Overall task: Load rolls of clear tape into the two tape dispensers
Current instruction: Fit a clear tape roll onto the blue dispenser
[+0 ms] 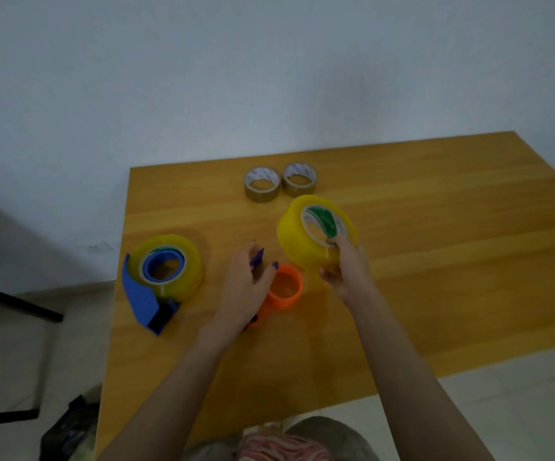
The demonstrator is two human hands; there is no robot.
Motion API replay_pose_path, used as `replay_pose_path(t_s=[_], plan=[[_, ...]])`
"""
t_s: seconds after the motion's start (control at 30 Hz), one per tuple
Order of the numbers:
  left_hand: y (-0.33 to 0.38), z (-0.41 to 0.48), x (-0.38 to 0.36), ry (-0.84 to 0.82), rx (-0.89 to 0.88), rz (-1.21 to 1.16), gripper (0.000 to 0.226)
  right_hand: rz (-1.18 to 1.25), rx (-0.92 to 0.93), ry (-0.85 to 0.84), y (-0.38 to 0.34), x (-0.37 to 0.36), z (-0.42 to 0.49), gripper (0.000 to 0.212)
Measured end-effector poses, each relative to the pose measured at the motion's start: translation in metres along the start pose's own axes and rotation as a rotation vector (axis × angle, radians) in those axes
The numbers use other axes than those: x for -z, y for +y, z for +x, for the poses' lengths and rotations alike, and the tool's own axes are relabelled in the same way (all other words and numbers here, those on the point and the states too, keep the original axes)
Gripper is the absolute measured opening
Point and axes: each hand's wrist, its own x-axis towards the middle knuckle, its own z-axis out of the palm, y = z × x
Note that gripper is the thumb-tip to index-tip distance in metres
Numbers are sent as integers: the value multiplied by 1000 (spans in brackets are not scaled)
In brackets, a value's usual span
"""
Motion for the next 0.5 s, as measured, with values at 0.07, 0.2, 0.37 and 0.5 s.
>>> replay_pose_path(t_s=[0.07,0.2,0.37,0.5], plan=[[12,-3,5,-96,-111,-119,74,-10,11,-38,3,-7,-4,40],[22,-5,10,-132,-127,-206,95,-124,53,-125,3,-14,-10,41],[9,-3,19,-129,-4,-320,70,-387,182,-118,6,-7,-9,61],[9,-9,20,-63,78,-291,33,-496,201,-113,22,-1,-7,49]])
